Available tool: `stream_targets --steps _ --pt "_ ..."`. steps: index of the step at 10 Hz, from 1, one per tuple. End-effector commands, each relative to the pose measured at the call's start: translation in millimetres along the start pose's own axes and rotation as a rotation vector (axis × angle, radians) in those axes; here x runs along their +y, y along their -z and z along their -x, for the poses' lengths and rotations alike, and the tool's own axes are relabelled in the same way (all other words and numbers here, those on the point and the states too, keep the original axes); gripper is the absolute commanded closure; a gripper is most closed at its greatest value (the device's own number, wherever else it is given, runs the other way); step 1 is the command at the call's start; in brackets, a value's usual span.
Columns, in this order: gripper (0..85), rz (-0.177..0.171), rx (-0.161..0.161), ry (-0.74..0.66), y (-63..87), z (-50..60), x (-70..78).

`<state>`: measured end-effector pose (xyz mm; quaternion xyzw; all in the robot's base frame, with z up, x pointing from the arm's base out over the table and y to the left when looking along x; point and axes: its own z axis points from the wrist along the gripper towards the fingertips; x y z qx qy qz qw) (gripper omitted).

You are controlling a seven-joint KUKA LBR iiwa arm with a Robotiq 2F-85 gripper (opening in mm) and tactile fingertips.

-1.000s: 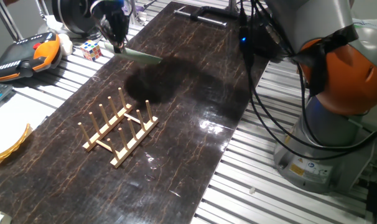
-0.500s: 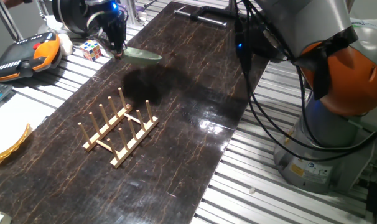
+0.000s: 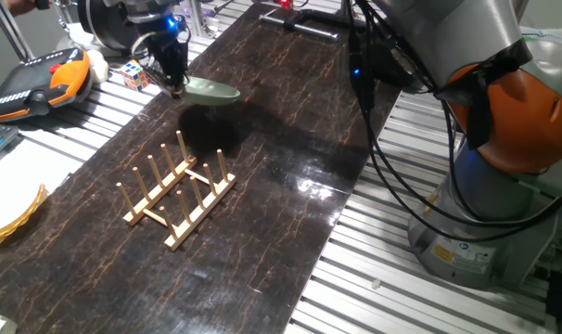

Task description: Take the dish off the dish rack

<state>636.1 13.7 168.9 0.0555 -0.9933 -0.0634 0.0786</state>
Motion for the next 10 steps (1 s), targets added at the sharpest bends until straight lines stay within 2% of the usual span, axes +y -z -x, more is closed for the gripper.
stream_targets --steps 1,3,7,8,9,10 --pt "81.3 -0.001 -0.009 0.000 -4.7 0.2 -1.7" --pt "68.0 -0.005 -0.026 -0.009 -10.0 0.8 -2.5" --pt "66.0 0.006 -0.017 -0.020 -7.7 0.4 -1.6" --pt "67.3 0.019 -0.005 -0.022 -1.7 0.8 1.9" --pt "78.0 0.028 0.005 -0.023 7.5 1.3 7.7" --pt "84.3 0.022 0.010 -0.008 20.7 0.8 15.7"
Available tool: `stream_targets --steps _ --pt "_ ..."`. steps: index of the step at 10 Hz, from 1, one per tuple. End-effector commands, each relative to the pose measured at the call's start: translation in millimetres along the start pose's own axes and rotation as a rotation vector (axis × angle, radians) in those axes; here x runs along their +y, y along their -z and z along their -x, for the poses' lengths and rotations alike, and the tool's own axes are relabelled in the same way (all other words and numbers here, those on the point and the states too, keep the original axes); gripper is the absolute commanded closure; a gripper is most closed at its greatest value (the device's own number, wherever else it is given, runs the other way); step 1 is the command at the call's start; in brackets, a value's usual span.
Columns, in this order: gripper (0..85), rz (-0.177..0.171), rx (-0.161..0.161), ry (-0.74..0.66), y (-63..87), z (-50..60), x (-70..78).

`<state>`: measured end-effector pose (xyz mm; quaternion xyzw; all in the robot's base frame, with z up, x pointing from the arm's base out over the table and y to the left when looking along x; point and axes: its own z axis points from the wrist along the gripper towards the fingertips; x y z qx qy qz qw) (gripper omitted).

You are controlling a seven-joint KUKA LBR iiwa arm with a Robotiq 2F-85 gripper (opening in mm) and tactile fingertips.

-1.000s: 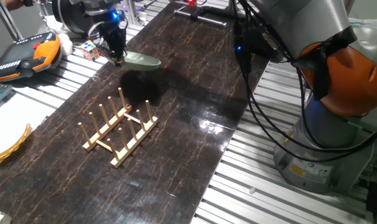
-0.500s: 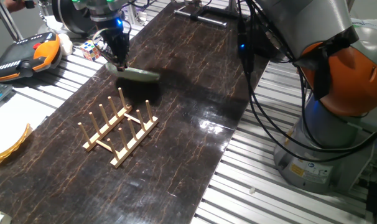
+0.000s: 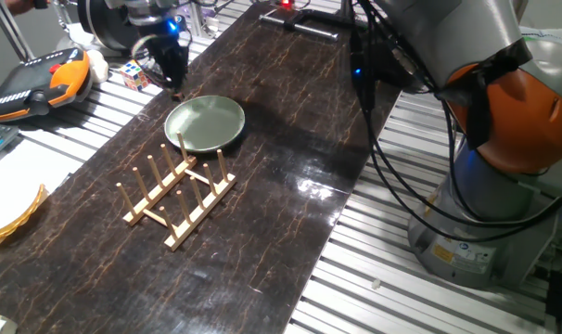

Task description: Take the dish off the dish rack

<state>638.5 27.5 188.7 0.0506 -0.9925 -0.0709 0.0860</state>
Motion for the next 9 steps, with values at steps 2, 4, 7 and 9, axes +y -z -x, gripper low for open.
stream_targets --steps 2,4,7,9 --pt "84.3 -0.047 0.002 0.007 26.3 -5.0 15.1" --pt "84.3 -0.081 -0.007 0.006 48.4 -14.3 31.7" --pt "84.3 -0.084 -0.005 0.005 56.7 -16.9 43.3" --pt "84.3 -0.082 -0.018 -0.007 58.3 -15.0 49.3"
